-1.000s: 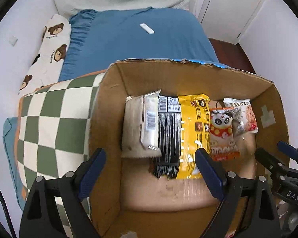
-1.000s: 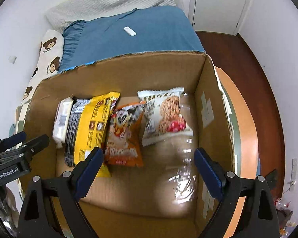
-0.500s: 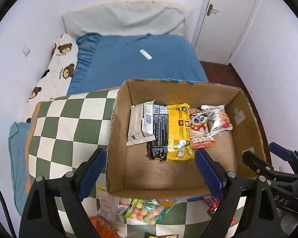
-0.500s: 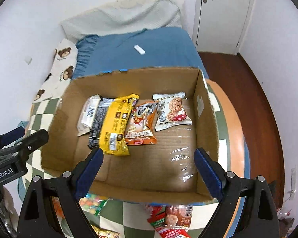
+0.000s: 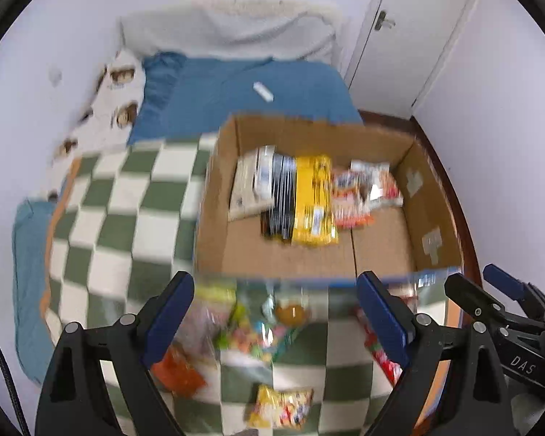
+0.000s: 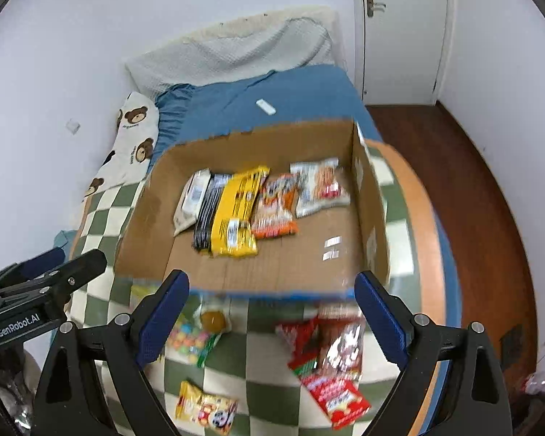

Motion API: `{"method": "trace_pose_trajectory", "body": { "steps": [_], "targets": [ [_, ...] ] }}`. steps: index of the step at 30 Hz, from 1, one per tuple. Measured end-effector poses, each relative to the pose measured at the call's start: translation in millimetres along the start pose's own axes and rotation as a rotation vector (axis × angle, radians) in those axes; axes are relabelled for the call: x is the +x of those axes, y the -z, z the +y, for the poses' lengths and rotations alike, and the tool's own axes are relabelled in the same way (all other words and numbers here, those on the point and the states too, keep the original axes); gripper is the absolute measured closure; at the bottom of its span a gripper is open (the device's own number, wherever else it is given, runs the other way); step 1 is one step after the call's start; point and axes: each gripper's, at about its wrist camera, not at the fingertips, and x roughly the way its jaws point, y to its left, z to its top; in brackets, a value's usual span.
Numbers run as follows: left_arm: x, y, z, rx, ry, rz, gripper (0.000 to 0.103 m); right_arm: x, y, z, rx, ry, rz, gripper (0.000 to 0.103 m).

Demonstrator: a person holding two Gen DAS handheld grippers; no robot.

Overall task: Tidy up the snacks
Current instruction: 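Grasp the yellow GUOBA chip bag with the left tool while the right tool grasps the red long packet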

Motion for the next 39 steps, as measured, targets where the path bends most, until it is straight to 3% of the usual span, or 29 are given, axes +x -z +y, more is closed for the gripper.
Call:
{"method": "trace_pose_trajectory", "body": {
  "steps": [3,5,8,13,17,19,24,28,31,34,36,39],
  "targets": [
    [25.1,35.3,10.8,-0.044,0.024,0.116,0.011,11.6,31.3,-13.4,0.024,-0.01,0.054,0.009],
    [48.9,70.8,15.3,-0.049,0.032,0.235,0.011,23.8,51.6,-24.1,0.034,-0.013,0.095,0.025],
    [79.3,120.2,22.4,-0.093,0.076,0.401,0.011,45.1,84.3,-44.8,0.067,0.007,0.176,0.026],
    [129.1,179.6,33.8,-0.313,0.238,0.663,0.013,84.1,130.2,-74.5,0.099,0.021,0.286,0.026],
    [153.4,182.4,35.9,-0.439,0.282,0.667,0.013,114.9,148.2,-81.6,0.06,0.046,0.334,0.026],
    [161.1,174.3,32.2,-0.44,0.25,0.636,0.013,129.8,153.5,-79.8,0.017,0.067,0.343,0.026],
    [174.1,152.6,15.6,-0.378,0.216,0.578,0.013,143.1,163.1,-77.8,-0.013,0.097,0.363,0.026],
    [163.8,139.1,1.9,-0.288,0.177,0.534,0.013,140.4,179.9,-70.5,0.031,-0.012,0.442,0.026],
    [137.7,142.3,1.2,-0.219,0.136,0.506,0.013,128.7,187.4,-68.1,0.047,-0.036,0.431,0.026],
    [125.7,161.2,11.2,-0.256,0.141,0.56,0.012,123.8,184.9,-71.4,0.058,0.004,0.383,0.022],
    [134.0,183.3,18.6,-0.355,0.194,0.662,0.012,130.5,181.8,-74.5,0.082,0.025,0.378,0.022],
    [156.0,201.6,19.4,-0.471,0.248,0.741,0.012,146.9,171.9,-72.0,0.105,0.038,0.37,0.022]
  ]
}}
